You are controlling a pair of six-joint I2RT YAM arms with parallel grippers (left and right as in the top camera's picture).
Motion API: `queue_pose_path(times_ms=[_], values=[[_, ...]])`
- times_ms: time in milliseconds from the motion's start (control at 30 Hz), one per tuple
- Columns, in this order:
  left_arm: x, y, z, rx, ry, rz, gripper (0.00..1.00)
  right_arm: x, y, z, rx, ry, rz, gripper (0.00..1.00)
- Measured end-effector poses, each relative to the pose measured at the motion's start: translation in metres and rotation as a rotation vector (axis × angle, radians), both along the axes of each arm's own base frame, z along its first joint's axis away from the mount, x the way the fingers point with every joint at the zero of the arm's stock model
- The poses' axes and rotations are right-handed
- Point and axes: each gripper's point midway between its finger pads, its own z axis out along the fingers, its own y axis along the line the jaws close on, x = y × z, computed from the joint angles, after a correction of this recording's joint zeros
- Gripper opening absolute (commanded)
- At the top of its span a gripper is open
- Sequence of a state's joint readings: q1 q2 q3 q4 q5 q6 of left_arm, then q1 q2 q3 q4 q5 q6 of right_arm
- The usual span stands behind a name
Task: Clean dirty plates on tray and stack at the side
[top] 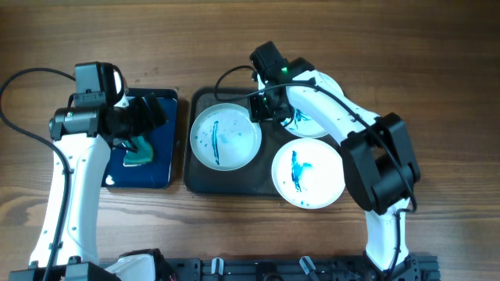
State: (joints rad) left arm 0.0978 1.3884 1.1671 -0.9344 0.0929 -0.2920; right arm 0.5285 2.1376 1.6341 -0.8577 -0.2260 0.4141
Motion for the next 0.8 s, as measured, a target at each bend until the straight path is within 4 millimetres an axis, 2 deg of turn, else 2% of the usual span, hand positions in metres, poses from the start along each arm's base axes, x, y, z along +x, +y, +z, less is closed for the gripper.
queue_pose_path(times_ms=[67,100,200,333,367,400,533,600,633,700,767,800], values=[[0.001,0.001,0.0,0.003,-0.002,0.001,1.0,-0.008,-0.005,-0.016,-0.01,0.014,0.003,0.38],[0.001,0.001,0.0,0.003,-0.003,0.001,1.0,-0.011,-0.007,-0.022,-0.016,0.023,0.006,0.34],[-0.001,0.001,-0.001,0.005,0.007,0.003,1.0,-0.019,-0.007,-0.028,-0.019,0.046,0.005,0.27],[-0.009,0.001,-0.004,0.007,0.04,0.005,1.0,-0.026,0.009,-0.032,0.006,0.055,-0.041,0.16],[-0.01,0.002,-0.004,0.009,0.044,0.006,1.0,-0.029,0.015,-0.032,0.01,0.053,-0.041,0.08],[-0.01,0.002,-0.004,0.011,0.045,0.006,1.0,-0.028,0.017,-0.033,0.017,0.048,-0.05,0.04],[-0.012,0.007,-0.008,0.036,0.055,0.017,1.0,-0.015,0.033,-0.03,0.078,-0.019,-0.049,0.04],[-0.022,0.009,-0.023,0.053,0.1,0.024,0.99,-0.014,0.035,-0.03,0.083,-0.026,-0.046,0.04],[-0.029,0.013,-0.035,0.074,0.134,0.032,0.93,-0.014,0.035,-0.03,0.082,-0.027,-0.043,0.04],[-0.027,0.017,-0.047,0.095,0.134,0.043,0.93,-0.014,0.034,-0.03,0.082,-0.028,-0.039,0.04],[-0.019,0.025,-0.07,0.109,0.134,0.072,0.93,-0.014,0.035,-0.03,0.083,-0.03,-0.039,0.05],[-0.018,0.031,-0.085,0.114,0.164,0.099,0.86,-0.014,0.035,-0.03,0.083,-0.03,-0.039,0.05]])
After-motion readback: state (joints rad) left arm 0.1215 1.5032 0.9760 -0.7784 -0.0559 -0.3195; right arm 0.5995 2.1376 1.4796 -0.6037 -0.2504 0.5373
